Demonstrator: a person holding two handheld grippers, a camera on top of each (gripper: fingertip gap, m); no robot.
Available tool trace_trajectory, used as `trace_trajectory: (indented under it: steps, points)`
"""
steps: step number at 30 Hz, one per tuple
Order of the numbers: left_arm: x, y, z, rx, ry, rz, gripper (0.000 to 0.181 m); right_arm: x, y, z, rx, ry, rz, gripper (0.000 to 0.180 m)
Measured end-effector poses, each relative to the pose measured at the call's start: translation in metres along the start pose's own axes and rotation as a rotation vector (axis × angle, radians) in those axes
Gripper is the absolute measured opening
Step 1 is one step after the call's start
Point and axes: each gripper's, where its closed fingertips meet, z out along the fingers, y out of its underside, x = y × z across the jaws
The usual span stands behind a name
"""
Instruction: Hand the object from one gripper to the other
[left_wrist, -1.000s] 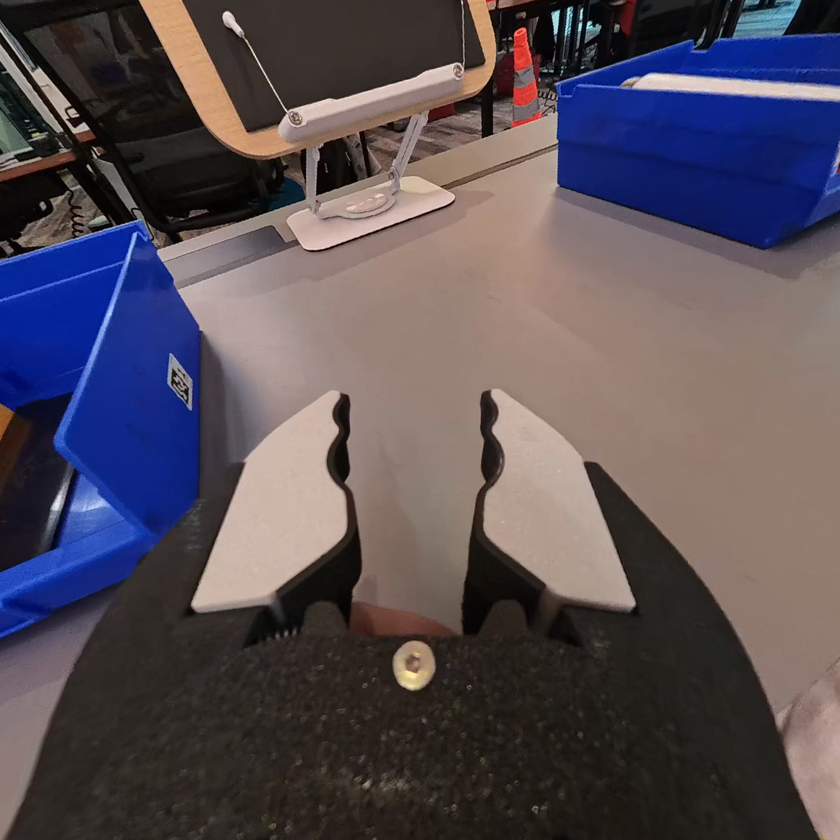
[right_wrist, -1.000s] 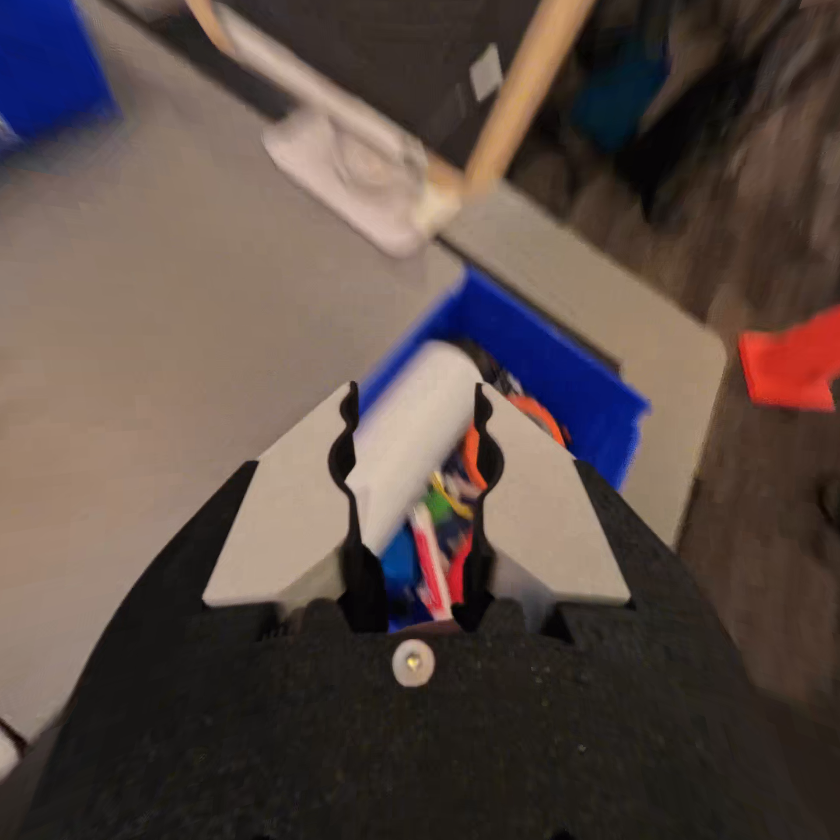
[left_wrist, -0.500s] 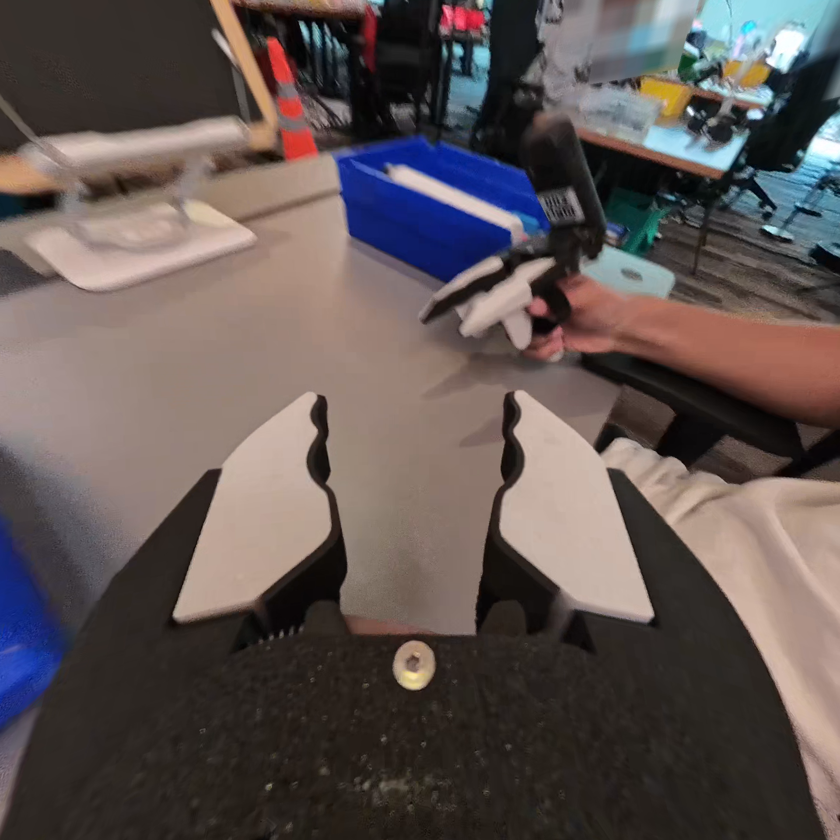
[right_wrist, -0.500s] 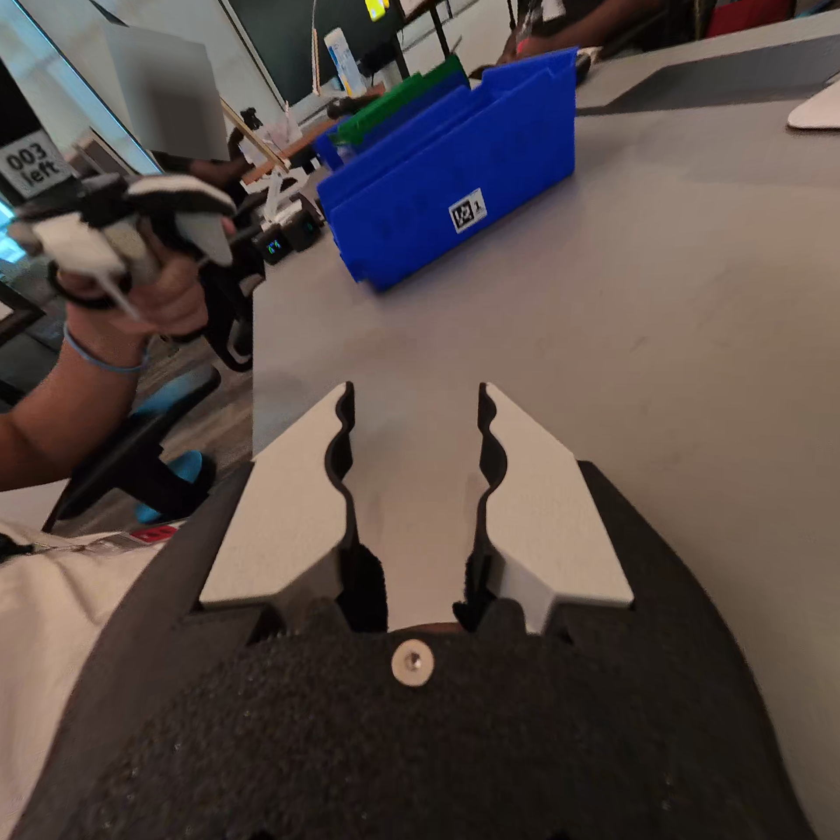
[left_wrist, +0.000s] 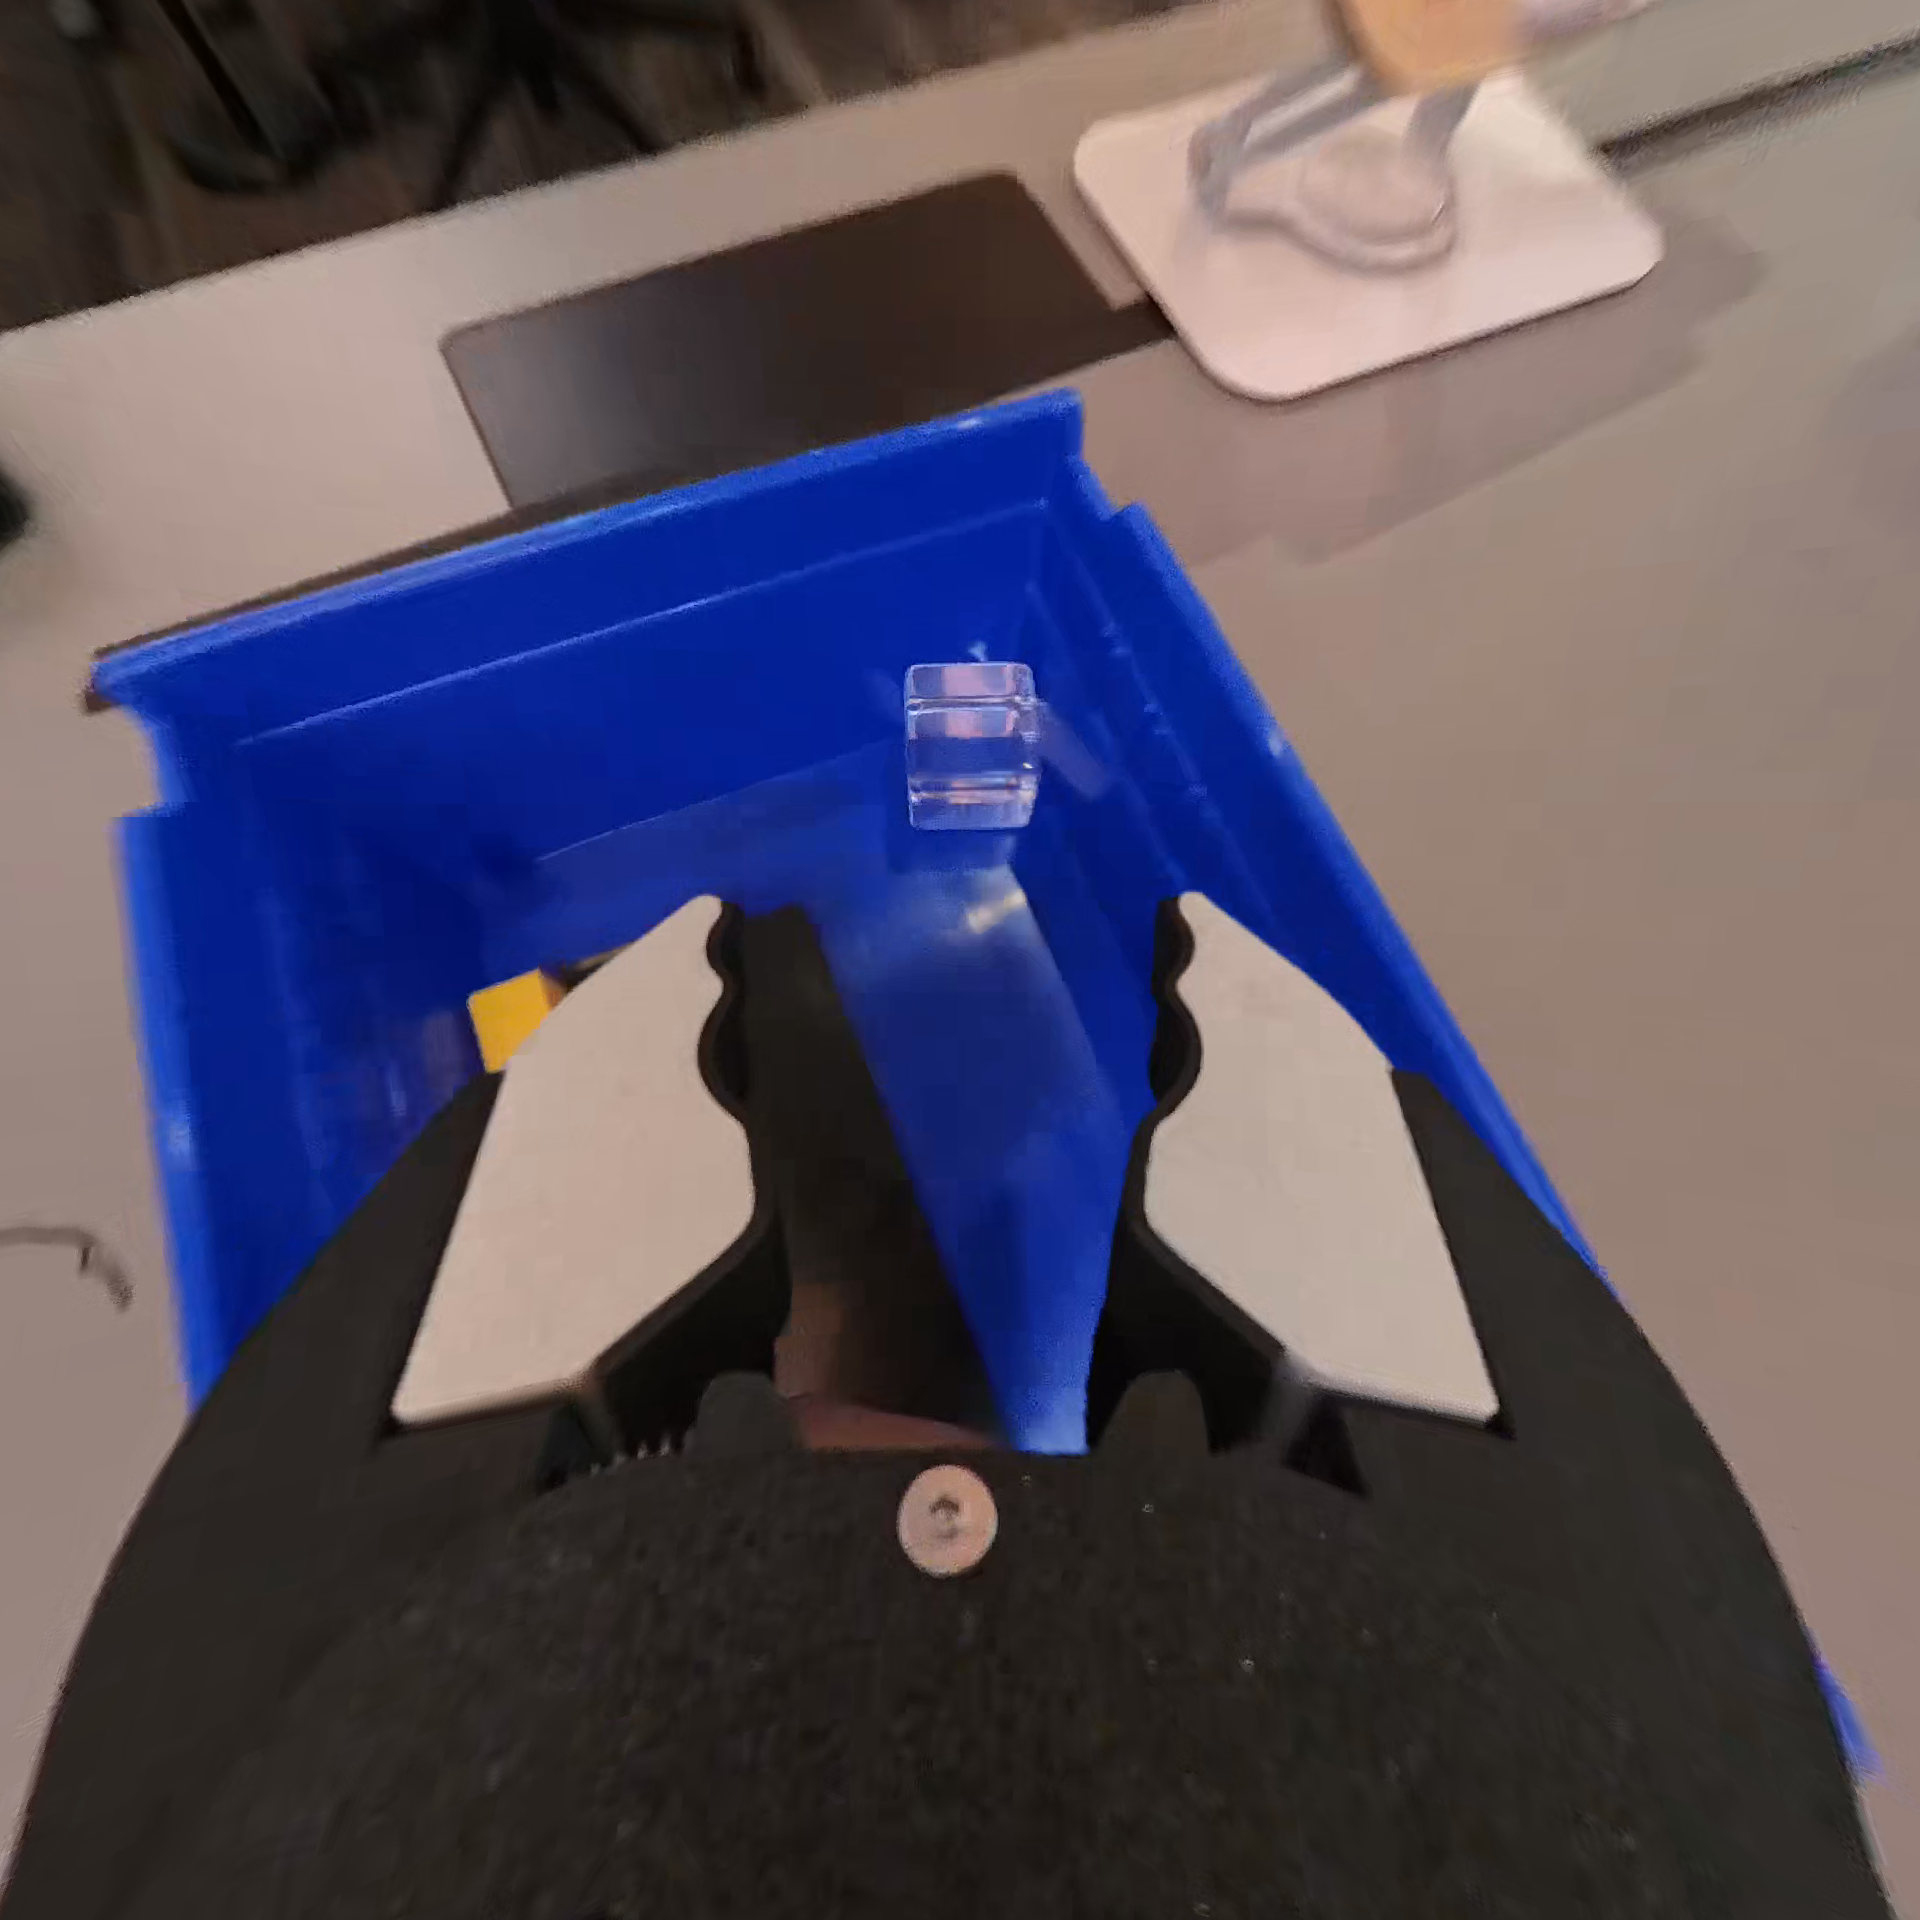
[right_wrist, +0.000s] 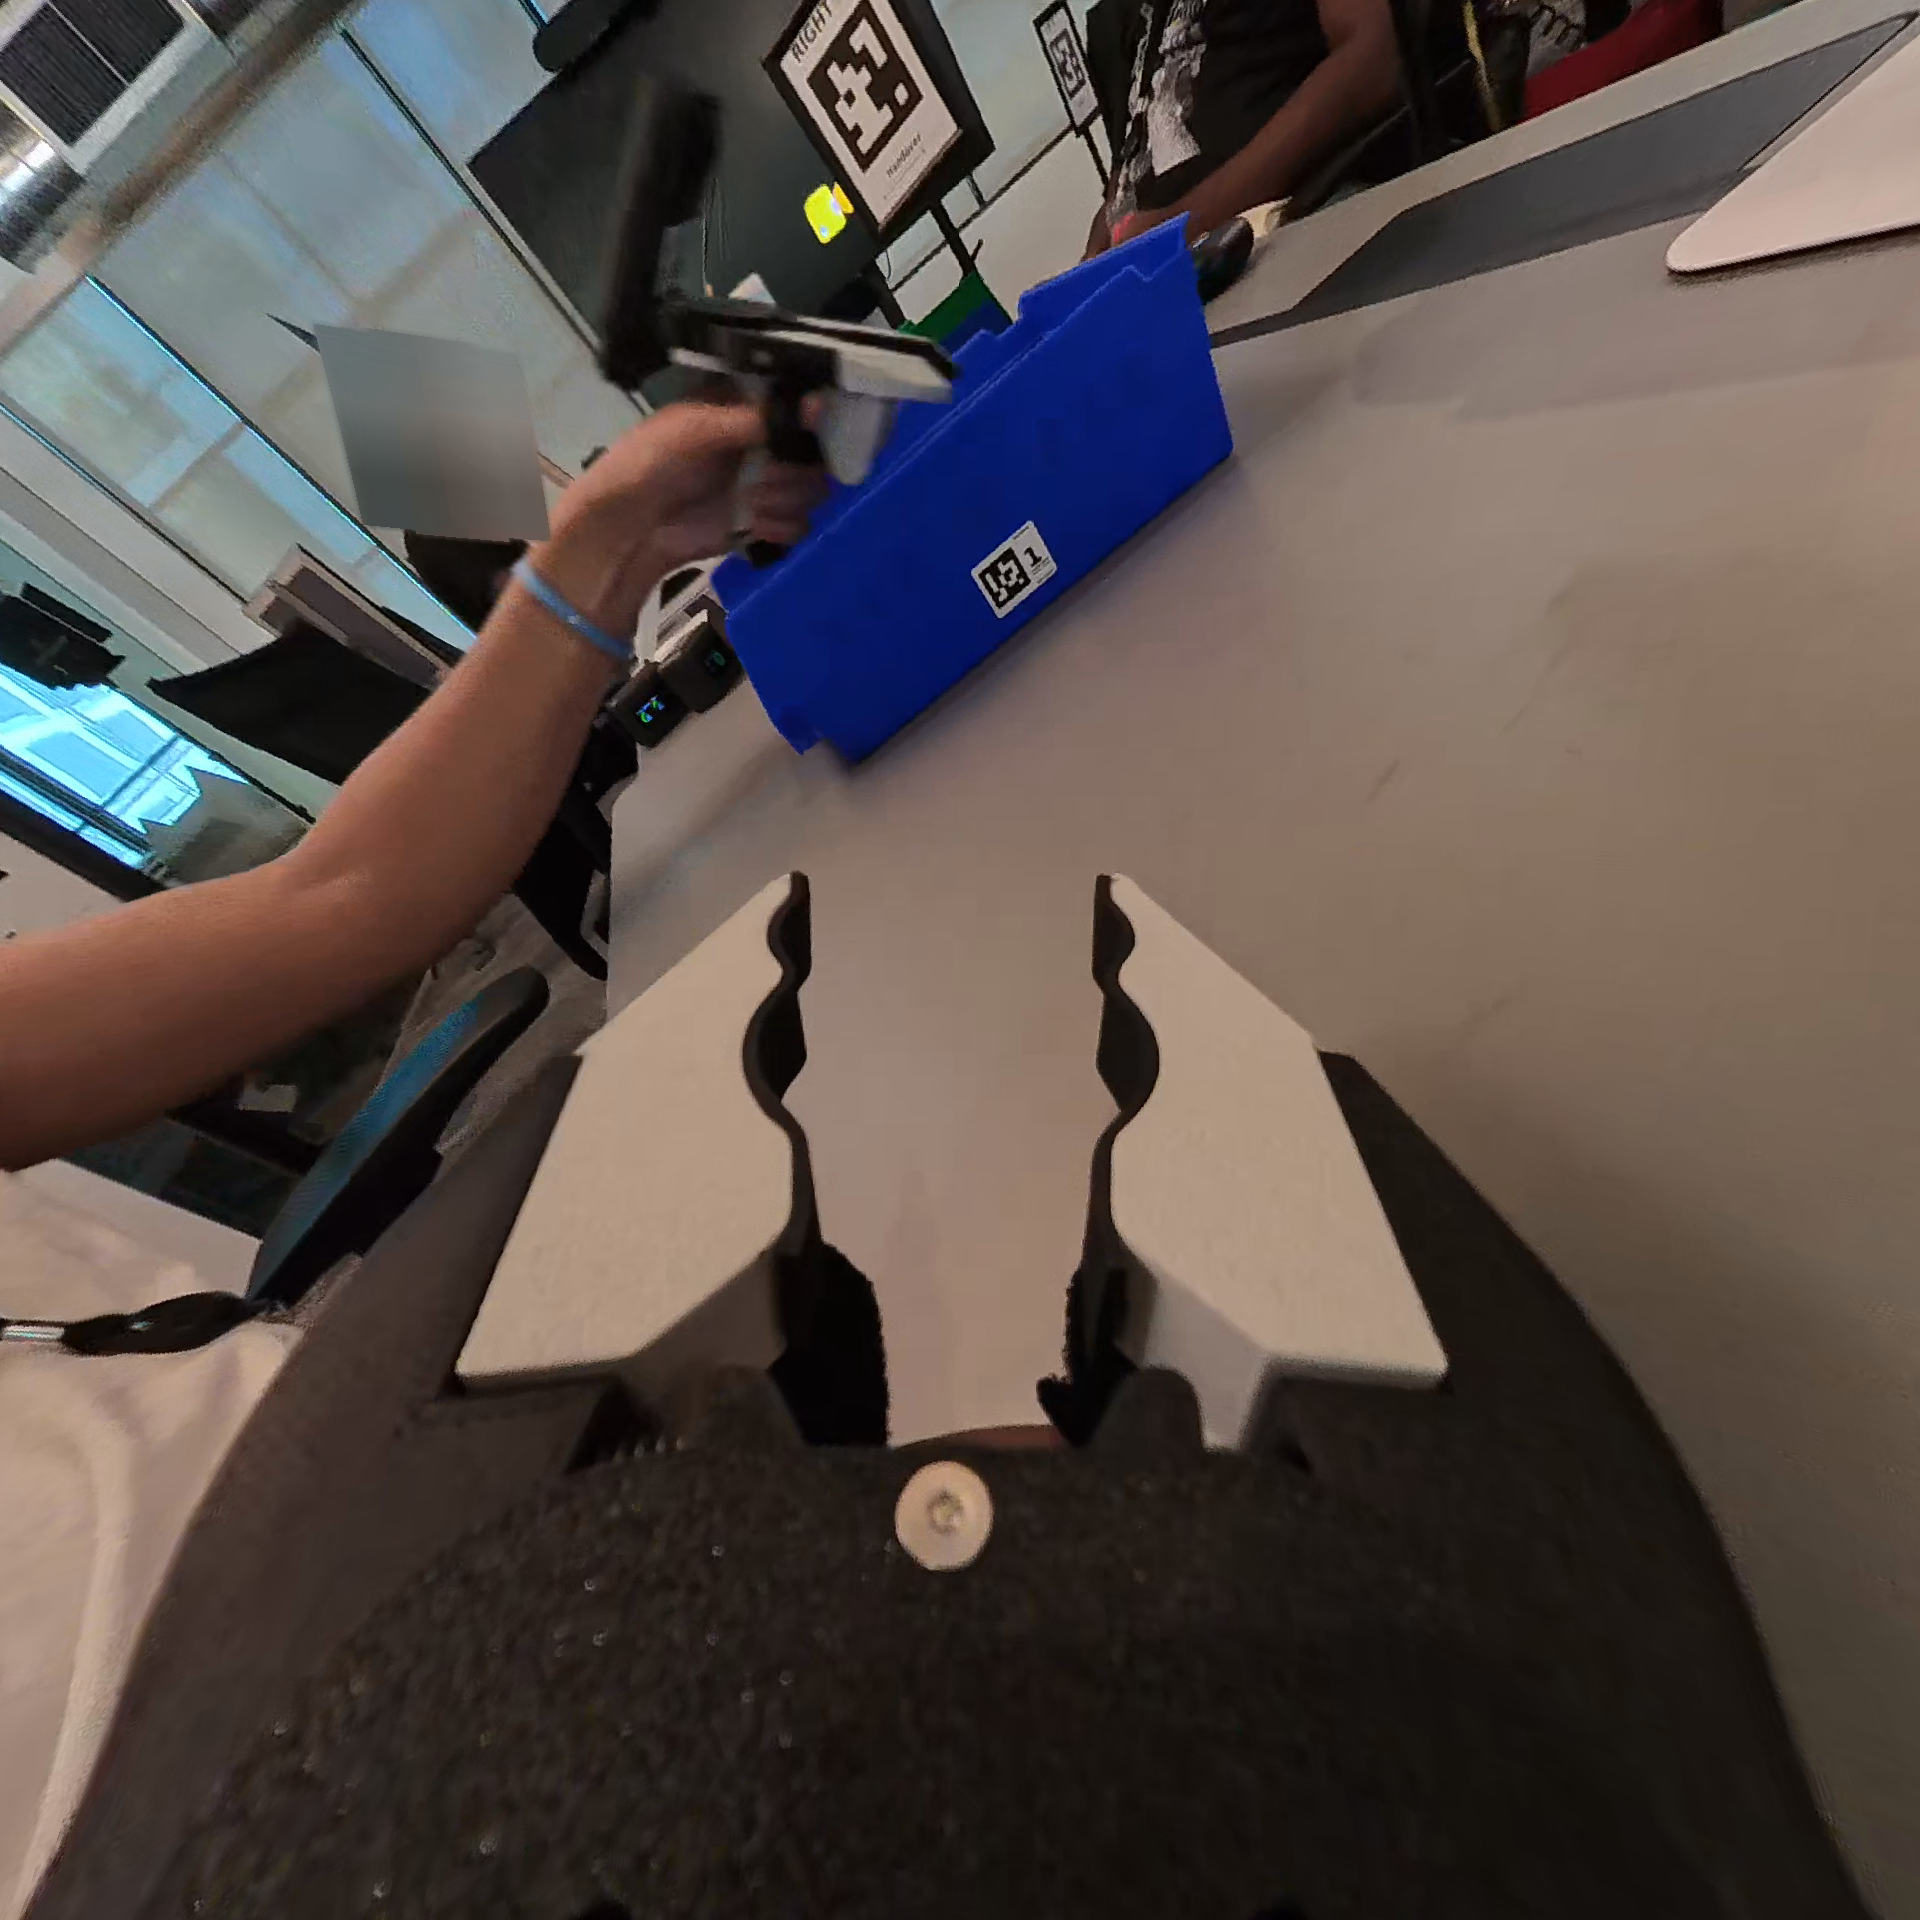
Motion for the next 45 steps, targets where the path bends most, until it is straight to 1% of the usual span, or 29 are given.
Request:
trace_trajectory:
  steps: [2, 4, 7, 11, 14, 20, 23, 25, 29, 32, 36, 38, 40, 43, 45]
  points:
    - [-0.007, 0.005, 0.037, -0.068, -0.020, 0.046, 0.075, 0.002, 0.003, 0.001, -0.014, 0.000, 0.011, 0.055]
    - [-0.006, 0.016, 0.066, -0.143, -0.006, 0.100, 0.075, 0.004, 0.007, 0.002, -0.032, 0.007, 0.011, 0.055]
    - [0.001, 0.024, 0.091, -0.165, 0.027, 0.159, 0.077, 0.005, 0.008, 0.003, -0.037, 0.003, 0.022, 0.054]
    - [0.000, 0.011, 0.106, -0.111, 0.030, 0.136, 0.062, 0.004, 0.011, 0.007, -0.055, -0.016, 0.043, 0.054]
    - [-0.002, 0.006, 0.113, -0.090, 0.069, 0.086, 0.069, 0.002, 0.016, 0.011, -0.082, -0.029, 0.045, 0.054]
    - [0.009, 0.005, 0.118, -0.061, 0.151, 0.034, 0.046, -0.008, 0.025, 0.017, -0.130, -0.065, 0.034, 0.054]
    - [0.008, 0.004, 0.119, -0.046, 0.115, 0.013, 0.045, -0.011, 0.023, 0.016, -0.124, -0.076, 0.031, 0.054]
    - [0.004, 0.005, 0.117, -0.061, 0.079, 0.022, 0.045, -0.013, 0.020, 0.013, -0.114, -0.080, 0.028, 0.054]
    - [-0.015, 0.009, 0.107, -0.084, -0.085, 0.105, 0.045, -0.018, 0.014, 0.008, -0.089, -0.100, 0.027, 0.054]
    - [-0.023, 0.005, 0.092, -0.045, -0.183, 0.154, 0.045, -0.020, 0.010, 0.006, -0.075, -0.107, 0.025, 0.054]
    - [-0.024, -0.008, 0.062, 0.035, -0.294, 0.219, 0.045, -0.015, 0.009, 0.010, -0.083, -0.098, 0.023, 0.054]
    - [-0.017, -0.018, 0.044, 0.080, -0.327, 0.258, 0.045, -0.009, 0.007, 0.017, -0.111, -0.088, 0.010, 0.054]
    - [-0.005, -0.027, 0.029, 0.117, -0.346, 0.300, 0.045, -0.003, -0.002, 0.026, -0.119, -0.077, -0.004, 0.054]
    - [0.020, -0.039, 0.007, 0.148, -0.379, 0.405, 0.045, 0.002, -0.028, 0.047, -0.133, -0.095, -0.020, 0.054]
    - [0.044, -0.051, -0.011, 0.194, -0.390, 0.508, 0.044, 0.003, -0.049, 0.063, -0.139, -0.118, -0.049, 0.055]
